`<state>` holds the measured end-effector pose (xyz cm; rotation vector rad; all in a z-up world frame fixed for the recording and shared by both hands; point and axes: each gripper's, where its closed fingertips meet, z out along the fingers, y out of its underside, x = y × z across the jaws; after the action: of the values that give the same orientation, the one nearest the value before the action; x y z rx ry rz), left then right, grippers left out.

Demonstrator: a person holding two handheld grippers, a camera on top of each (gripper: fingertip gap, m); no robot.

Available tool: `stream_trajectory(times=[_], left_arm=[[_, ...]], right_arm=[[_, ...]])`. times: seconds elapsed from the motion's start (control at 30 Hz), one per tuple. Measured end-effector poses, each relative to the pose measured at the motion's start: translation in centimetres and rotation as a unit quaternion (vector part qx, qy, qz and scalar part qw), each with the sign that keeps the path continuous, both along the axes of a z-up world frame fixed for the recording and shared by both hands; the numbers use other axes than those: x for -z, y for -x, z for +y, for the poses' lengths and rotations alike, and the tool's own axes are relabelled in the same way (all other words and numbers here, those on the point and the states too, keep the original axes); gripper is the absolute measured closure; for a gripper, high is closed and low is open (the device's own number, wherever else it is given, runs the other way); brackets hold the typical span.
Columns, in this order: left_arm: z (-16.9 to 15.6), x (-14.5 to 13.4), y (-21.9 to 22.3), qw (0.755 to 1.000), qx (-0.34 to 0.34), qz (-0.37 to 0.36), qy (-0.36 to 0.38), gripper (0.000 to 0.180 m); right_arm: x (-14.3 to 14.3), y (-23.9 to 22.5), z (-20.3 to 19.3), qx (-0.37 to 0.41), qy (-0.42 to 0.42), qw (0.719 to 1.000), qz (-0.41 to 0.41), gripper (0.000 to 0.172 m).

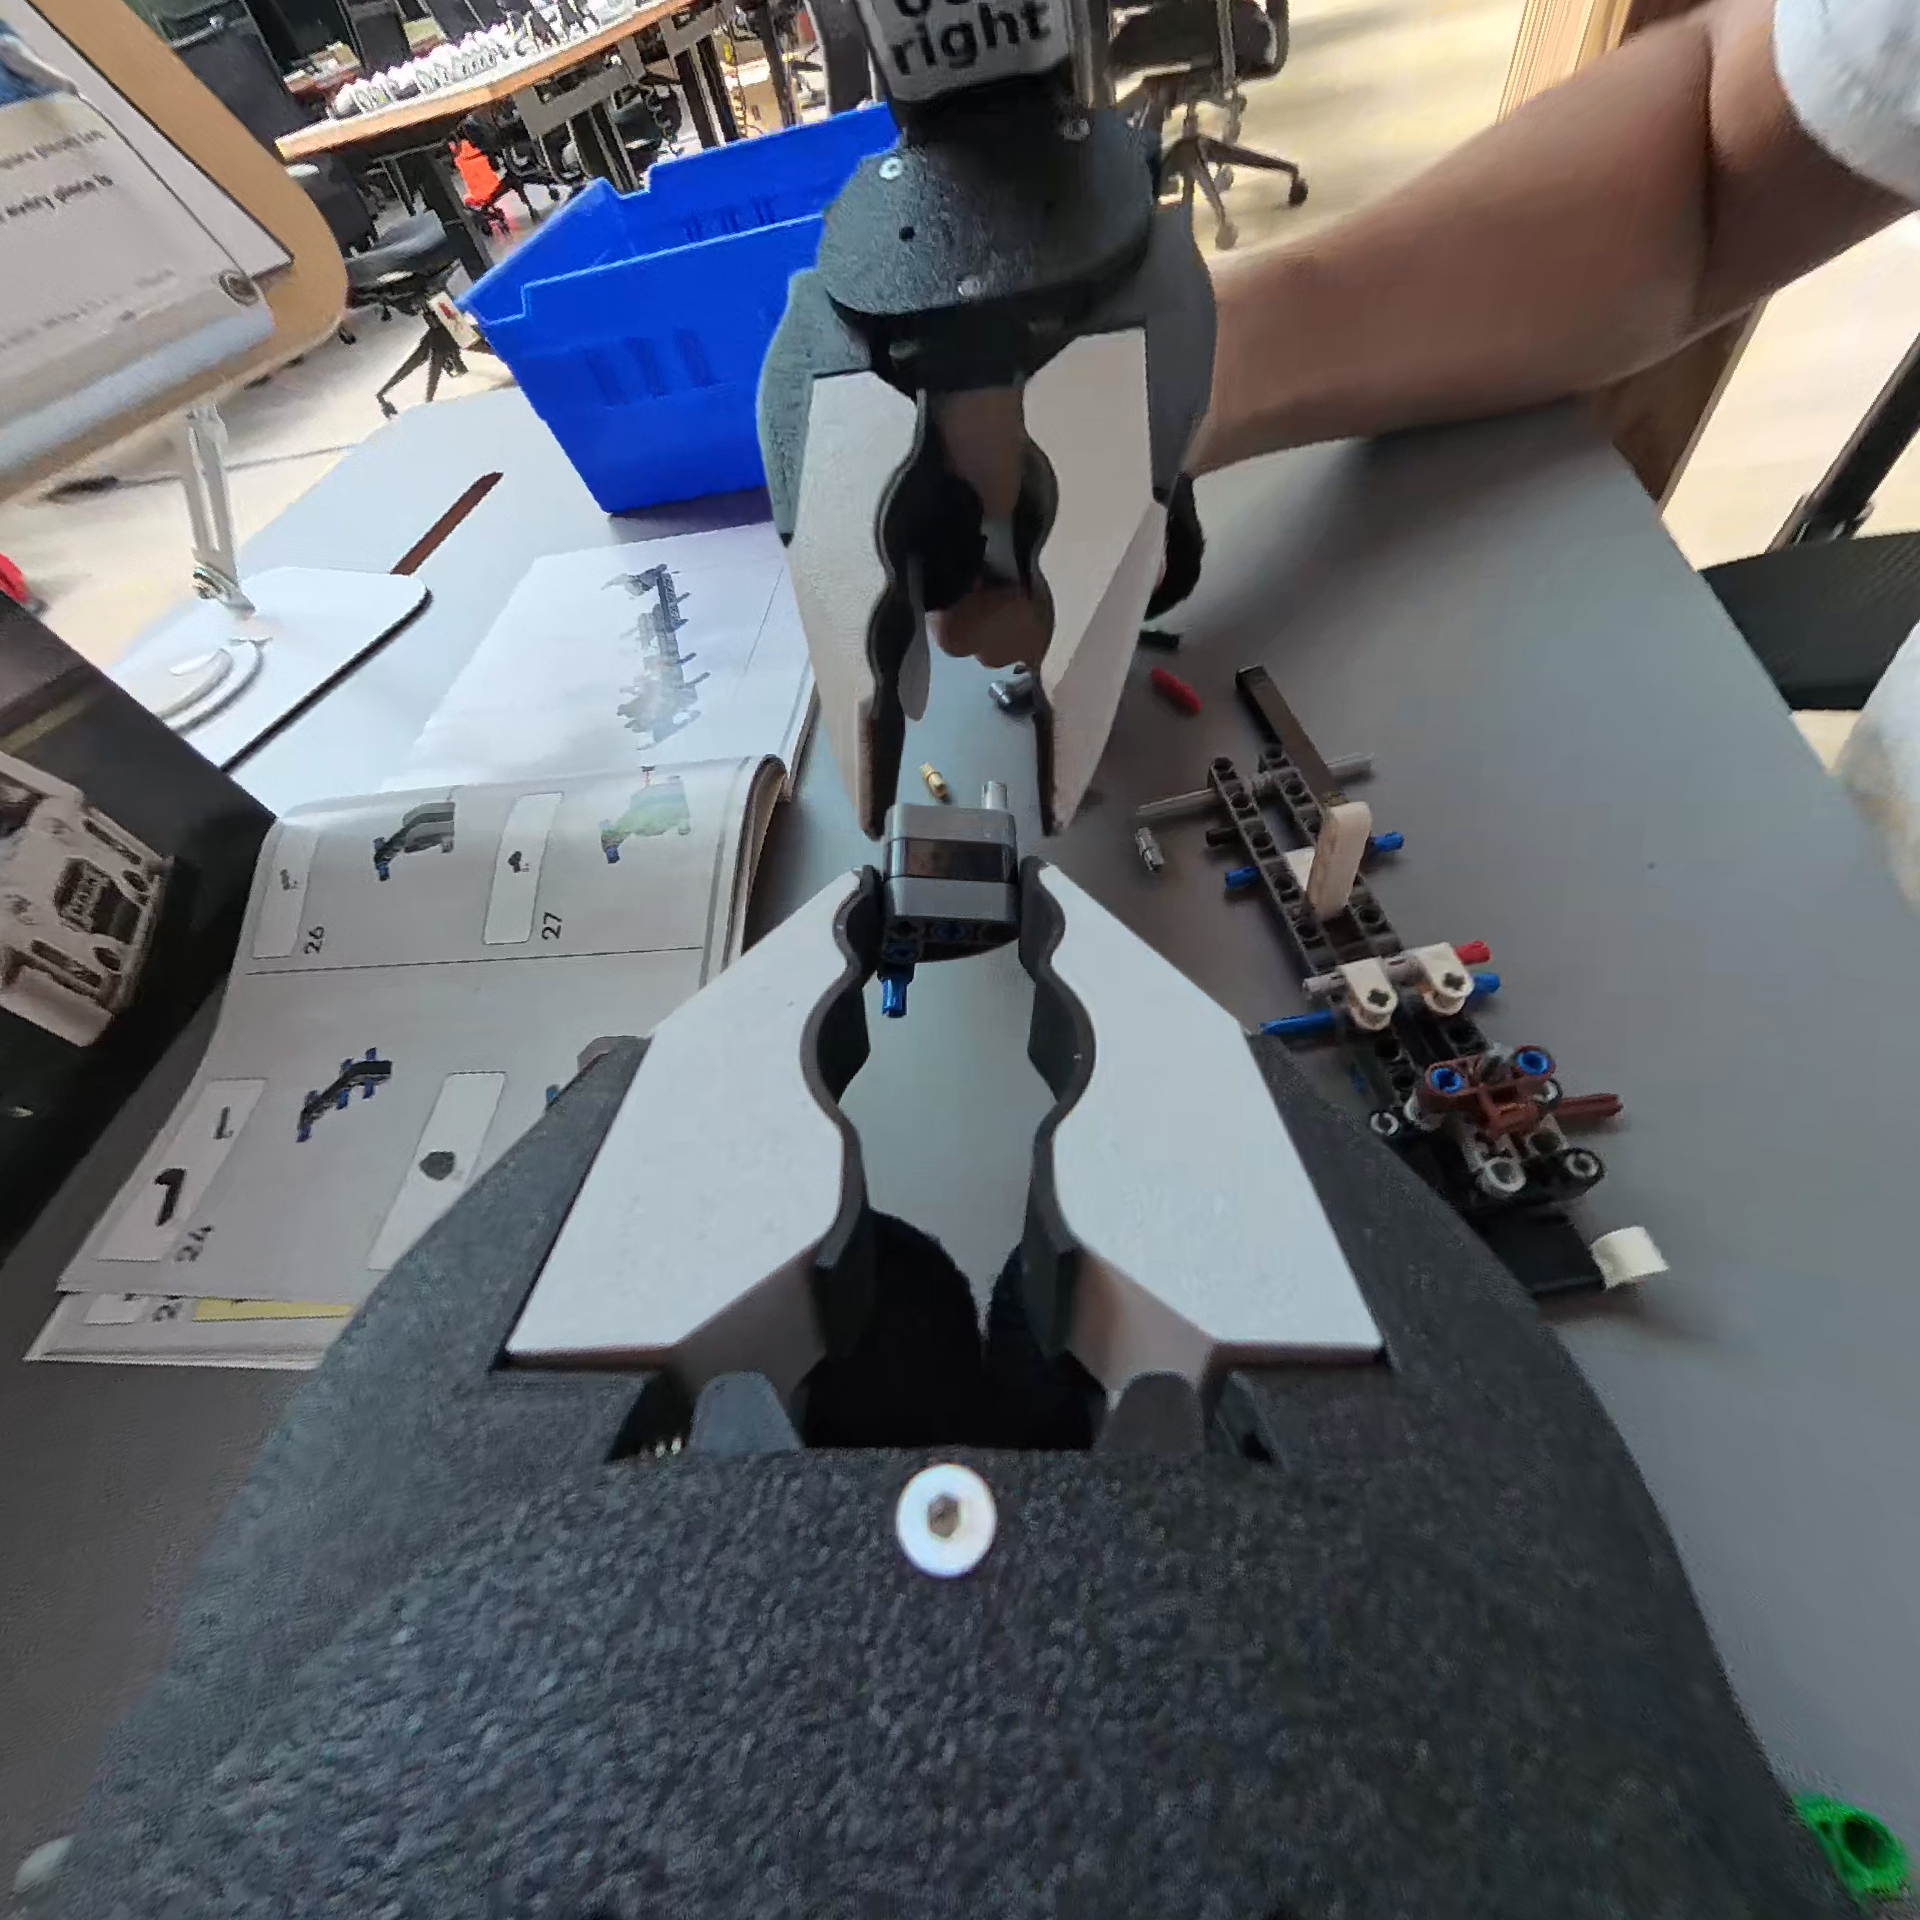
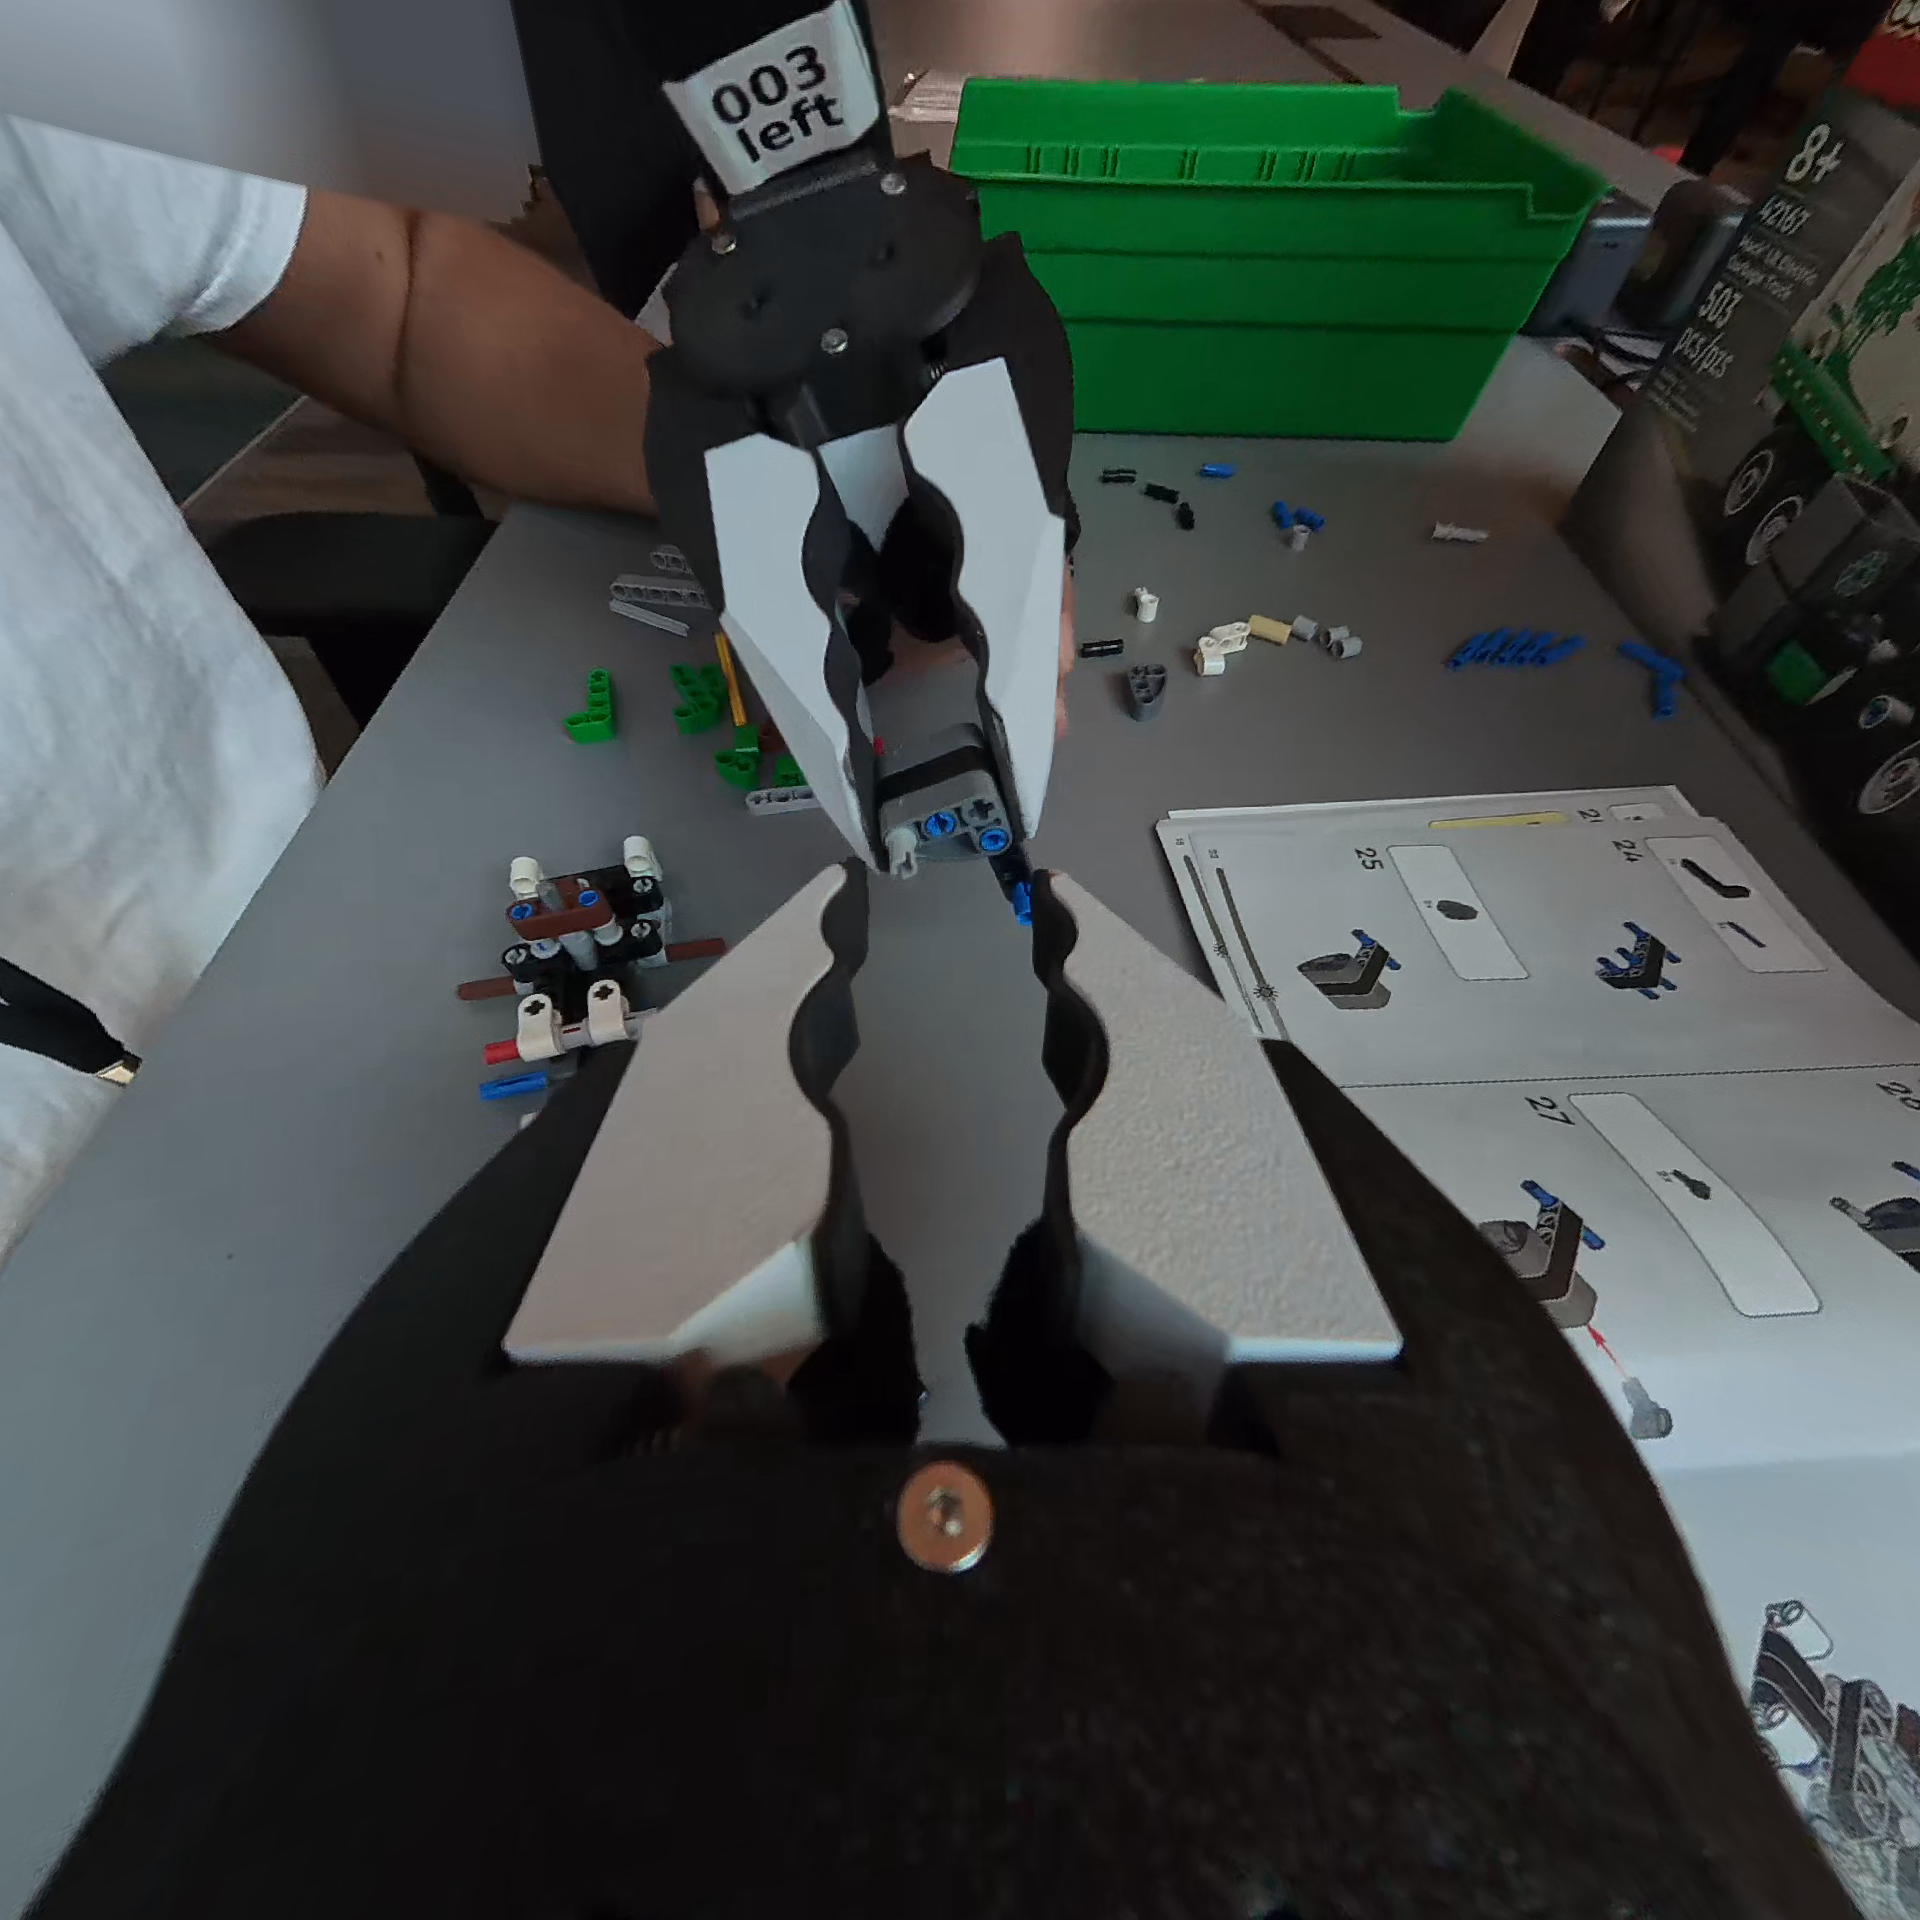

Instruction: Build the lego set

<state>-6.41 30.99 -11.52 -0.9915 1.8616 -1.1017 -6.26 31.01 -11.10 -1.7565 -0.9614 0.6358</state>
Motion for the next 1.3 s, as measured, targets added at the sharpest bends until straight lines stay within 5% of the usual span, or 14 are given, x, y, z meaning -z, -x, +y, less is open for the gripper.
stream_trajectory(times=[0.13, 0.53, 1.03, 1.3], left_arm=[[-0.6, -0.8, 0.0, 0.996, 0.015, 0.011, 0.087, 0.156], [-1.1, -0.7, 0.4, 0.991, 0.04, 0.031, 0.122, 0.157], [-0.5, -0.8, 0.4, 0.998, 0.025, 0.011, 0.064, 0.158], [-0.7, 1.0, 0.2, 0.996, 0.004, 0.034, -0.084, 0.158]], right_arm=[[-0.5, 0.8, -0.2, -0.011, -0.013, 1.0, 0.023, 0.139], [-0.8, 0.6, -0.7, -0.027, -0.024, 0.999, 0.024, 0.151], [0.1, 0.3, -0.5, -0.023, 0.025, 0.999, 0.023, 0.145], [1.6, 1.0, -0.4, -0.016, 0.031, 0.998, -0.043, 0.146]])
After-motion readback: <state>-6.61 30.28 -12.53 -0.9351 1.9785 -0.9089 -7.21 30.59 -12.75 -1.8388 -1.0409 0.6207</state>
